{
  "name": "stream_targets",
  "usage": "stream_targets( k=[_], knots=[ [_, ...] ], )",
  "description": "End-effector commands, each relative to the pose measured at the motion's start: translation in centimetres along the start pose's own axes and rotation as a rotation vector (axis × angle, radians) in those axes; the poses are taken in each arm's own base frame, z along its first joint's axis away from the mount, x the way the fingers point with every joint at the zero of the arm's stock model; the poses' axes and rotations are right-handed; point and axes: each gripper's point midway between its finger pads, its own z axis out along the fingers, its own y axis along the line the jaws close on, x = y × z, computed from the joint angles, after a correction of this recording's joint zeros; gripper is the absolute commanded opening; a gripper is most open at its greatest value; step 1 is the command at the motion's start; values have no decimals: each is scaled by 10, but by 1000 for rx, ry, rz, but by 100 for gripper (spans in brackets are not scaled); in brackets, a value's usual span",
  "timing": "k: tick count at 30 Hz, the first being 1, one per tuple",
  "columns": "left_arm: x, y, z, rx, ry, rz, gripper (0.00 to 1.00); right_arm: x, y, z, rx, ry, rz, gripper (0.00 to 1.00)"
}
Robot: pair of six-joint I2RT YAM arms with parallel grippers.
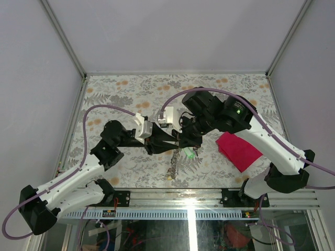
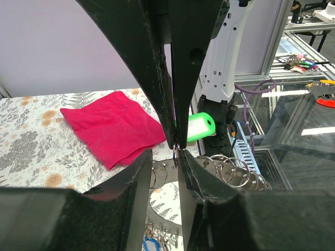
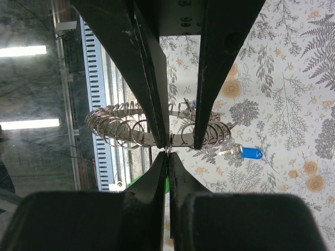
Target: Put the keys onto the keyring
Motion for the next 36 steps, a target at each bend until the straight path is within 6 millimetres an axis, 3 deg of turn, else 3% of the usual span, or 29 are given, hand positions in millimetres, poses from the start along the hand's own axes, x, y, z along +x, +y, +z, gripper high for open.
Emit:
stream_targets(
  k=[1, 8, 15, 17, 18, 21, 25, 31, 36],
  knots=[
    [-13, -3, 3, 33, -13, 59, 26, -17, -2, -4, 20, -58, -48, 0],
    [-5, -1, 3, 31, 21, 56, 22, -17, -3, -3, 22, -61, -53, 0],
    [-7, 0, 5, 34, 20, 53, 2, -19, -5, 2, 27, -74, -56, 0],
    [-9, 1, 4, 25, 17, 54, 0, -20, -7, 2, 38, -84, -59, 0],
    [-9, 1, 4, 18, 14, 57, 0, -21, -9, 1, 50, -91, -60, 3],
    [-13, 10, 1, -55, -6, 55, 0, -25, -17, -3, 113, -128, -52, 27],
    [-15, 22, -4, -150, -33, 41, 0, -31, -28, -13, 224, -219, -19, 43],
    [-23, 38, -8, -271, -70, -24, 0, -49, -45, -42, 388, -457, 79, 49],
    [-29, 51, -9, -347, -84, -97, 0, -41, -69, -51, 368, -589, 281, 52]
  ],
)
